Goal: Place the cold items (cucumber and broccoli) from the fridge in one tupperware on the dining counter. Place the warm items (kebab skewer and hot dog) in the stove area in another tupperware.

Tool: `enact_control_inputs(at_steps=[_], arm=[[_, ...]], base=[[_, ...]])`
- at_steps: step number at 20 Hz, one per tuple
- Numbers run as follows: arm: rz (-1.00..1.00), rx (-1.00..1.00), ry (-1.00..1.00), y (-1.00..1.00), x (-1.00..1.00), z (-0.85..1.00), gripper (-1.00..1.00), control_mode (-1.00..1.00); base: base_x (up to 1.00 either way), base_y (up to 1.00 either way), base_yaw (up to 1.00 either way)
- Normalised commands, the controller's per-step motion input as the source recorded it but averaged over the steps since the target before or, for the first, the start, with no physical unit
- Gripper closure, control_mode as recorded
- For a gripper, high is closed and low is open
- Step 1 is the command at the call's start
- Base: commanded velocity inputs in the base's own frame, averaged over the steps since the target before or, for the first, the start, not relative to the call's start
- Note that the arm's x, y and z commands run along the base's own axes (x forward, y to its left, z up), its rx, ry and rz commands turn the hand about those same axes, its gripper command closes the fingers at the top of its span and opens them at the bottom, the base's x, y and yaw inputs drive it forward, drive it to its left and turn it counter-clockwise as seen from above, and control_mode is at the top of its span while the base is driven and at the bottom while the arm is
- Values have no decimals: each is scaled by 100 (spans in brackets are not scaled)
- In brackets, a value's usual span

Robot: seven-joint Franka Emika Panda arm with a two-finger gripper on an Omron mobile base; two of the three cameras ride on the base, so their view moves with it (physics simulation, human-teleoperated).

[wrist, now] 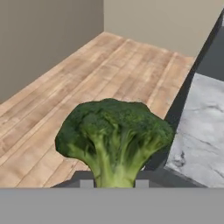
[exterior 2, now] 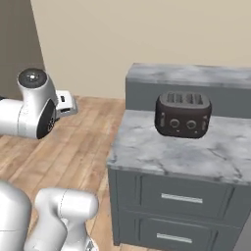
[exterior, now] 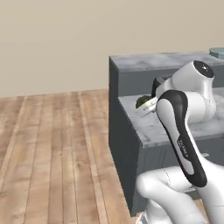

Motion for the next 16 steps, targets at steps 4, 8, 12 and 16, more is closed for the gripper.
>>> enact_control_inputs(at_steps=[4,8,12,16], arm=[[0,0,0,0,0,0,100,100],[0,0,0,0,0,0,100,100],[0,0,0,0,0,0,100,100],[0,0,0,0,0,0,100,100]], base=[[67,100,-32],[65,100,-41],[65,100,-47],[66,100,-52]])
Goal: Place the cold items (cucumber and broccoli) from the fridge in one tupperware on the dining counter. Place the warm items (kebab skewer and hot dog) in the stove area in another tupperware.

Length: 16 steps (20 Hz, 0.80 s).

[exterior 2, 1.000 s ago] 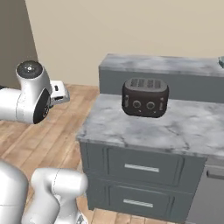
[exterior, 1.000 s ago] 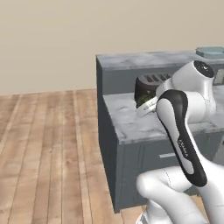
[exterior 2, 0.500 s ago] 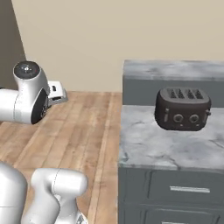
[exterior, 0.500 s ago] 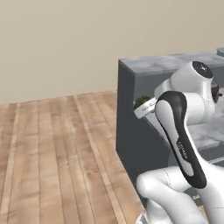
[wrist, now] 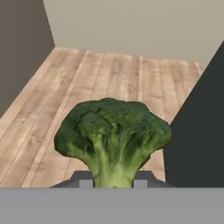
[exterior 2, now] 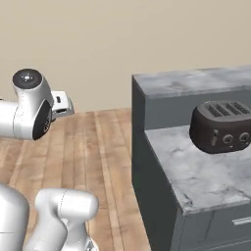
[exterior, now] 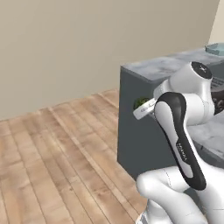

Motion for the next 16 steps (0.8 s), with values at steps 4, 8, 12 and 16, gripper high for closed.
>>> enact_control_inputs(at_steps=[4,8,12,16], arm=[[0,0,0,0,0,0,100,100],[0,0,0,0,0,0,100,100],[0,0,0,0,0,0,100,100],[0,0,0,0,0,0,100,100]], base=[[68,100,-58],[69,100,-62],[69,100,-62],[69,100,-62]])
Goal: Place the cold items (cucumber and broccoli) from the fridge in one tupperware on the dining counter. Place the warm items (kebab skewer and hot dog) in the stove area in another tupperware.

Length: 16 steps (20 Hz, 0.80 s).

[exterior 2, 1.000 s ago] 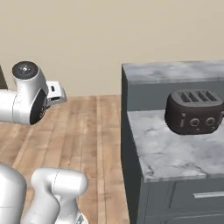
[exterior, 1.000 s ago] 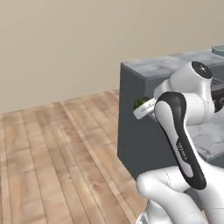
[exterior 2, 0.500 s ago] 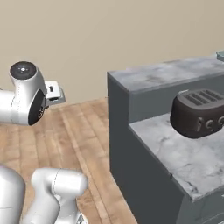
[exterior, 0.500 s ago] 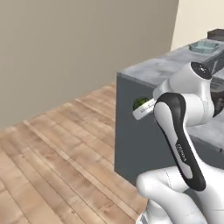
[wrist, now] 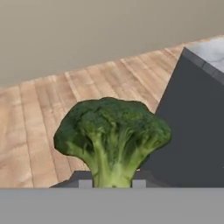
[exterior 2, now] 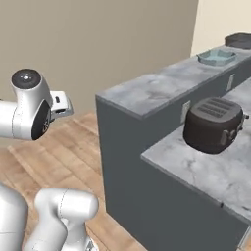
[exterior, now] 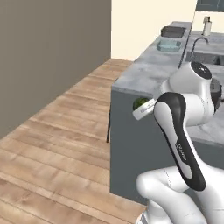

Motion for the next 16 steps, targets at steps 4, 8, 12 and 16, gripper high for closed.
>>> enact_control_inputs(at_steps=[4,8,12,16], arm=[[0,0,0,0,0,0,100,100],[0,0,0,0,0,0,100,100],[0,0,0,0,0,0,100,100],[0,0,0,0,0,0,100,100]], base=[[68,100,-61],[68,100,-60],[68,100,-59],[68,100,-59]])
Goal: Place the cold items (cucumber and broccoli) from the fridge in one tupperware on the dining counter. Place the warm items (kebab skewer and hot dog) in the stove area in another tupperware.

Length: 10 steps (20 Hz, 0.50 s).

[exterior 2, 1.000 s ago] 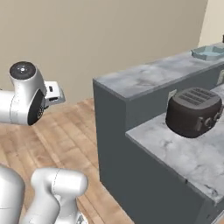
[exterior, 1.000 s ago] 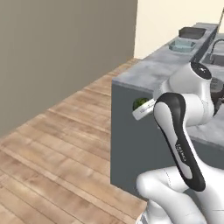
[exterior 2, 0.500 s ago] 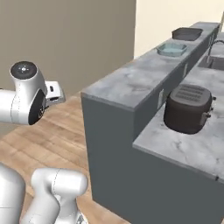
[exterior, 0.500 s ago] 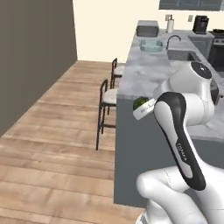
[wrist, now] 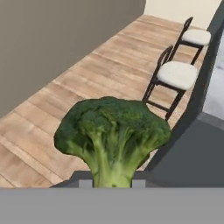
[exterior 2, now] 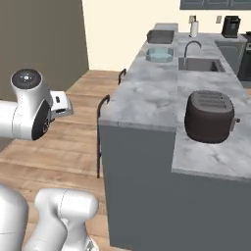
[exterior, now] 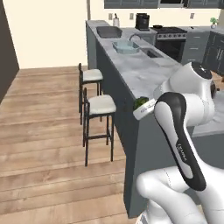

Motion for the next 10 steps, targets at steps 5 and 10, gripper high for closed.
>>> enact_control_inputs(at_steps=[5,10], arm=[[0,0,0,0,0,0,100,100],[0,0,0,0,0,0,100,100]], base=[[68,100,-58],[56,100,-47]])
